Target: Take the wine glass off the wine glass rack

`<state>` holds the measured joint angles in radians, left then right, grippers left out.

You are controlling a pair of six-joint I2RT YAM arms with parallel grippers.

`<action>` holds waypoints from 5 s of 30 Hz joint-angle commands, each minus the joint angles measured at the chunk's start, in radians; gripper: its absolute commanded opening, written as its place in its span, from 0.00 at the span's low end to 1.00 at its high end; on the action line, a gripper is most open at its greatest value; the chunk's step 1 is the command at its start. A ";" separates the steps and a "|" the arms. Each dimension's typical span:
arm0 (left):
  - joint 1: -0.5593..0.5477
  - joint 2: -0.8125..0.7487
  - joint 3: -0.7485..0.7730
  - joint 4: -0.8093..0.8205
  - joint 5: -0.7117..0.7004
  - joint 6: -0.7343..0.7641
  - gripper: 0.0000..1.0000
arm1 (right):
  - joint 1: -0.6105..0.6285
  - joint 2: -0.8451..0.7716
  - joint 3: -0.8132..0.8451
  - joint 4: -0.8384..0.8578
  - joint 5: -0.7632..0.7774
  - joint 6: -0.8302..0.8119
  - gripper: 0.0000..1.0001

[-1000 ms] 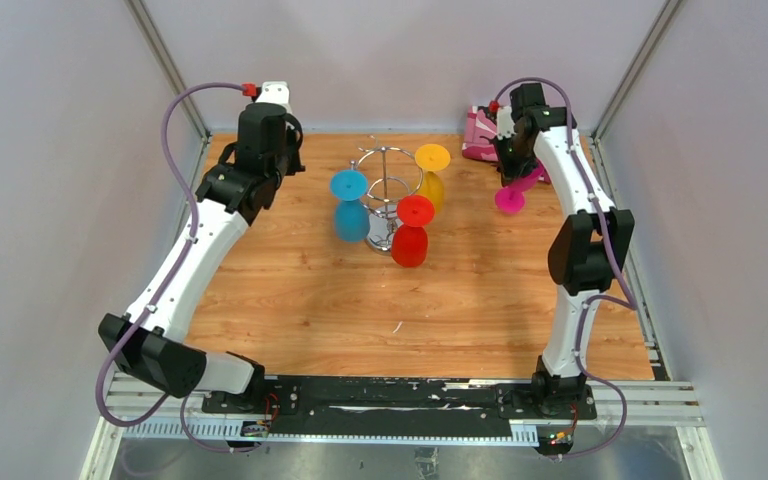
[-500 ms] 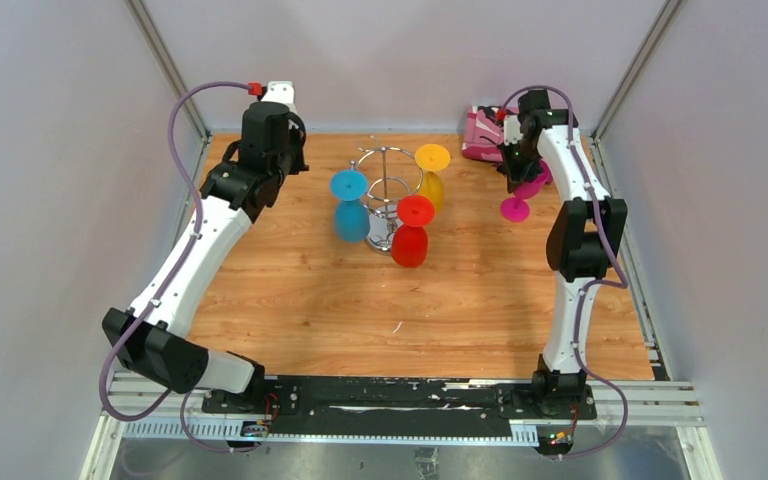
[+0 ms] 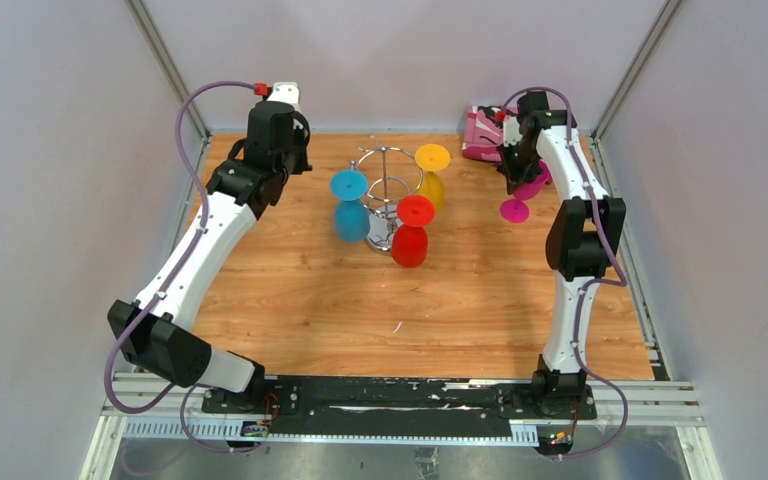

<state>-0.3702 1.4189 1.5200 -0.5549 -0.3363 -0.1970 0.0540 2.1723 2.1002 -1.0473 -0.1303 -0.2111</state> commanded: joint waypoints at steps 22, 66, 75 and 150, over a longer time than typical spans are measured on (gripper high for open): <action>-0.004 0.032 0.018 0.013 0.008 -0.009 0.00 | 0.026 -0.230 0.047 -0.033 0.056 0.032 0.50; 0.273 -0.174 -0.490 0.684 1.061 -0.645 0.50 | 0.122 -0.780 -0.497 0.575 -0.154 0.244 0.59; 0.281 -0.158 -0.537 0.669 1.007 -0.588 0.49 | 0.121 -0.803 -0.518 0.601 -0.173 0.245 0.60; 0.284 -0.257 -0.609 0.718 1.128 -0.782 0.22 | 0.121 -0.786 -0.572 0.688 -0.209 0.283 0.55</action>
<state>-0.0933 1.2121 0.9165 0.0753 0.7338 -0.9672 0.1596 1.3811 1.5433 -0.3809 -0.3183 0.0616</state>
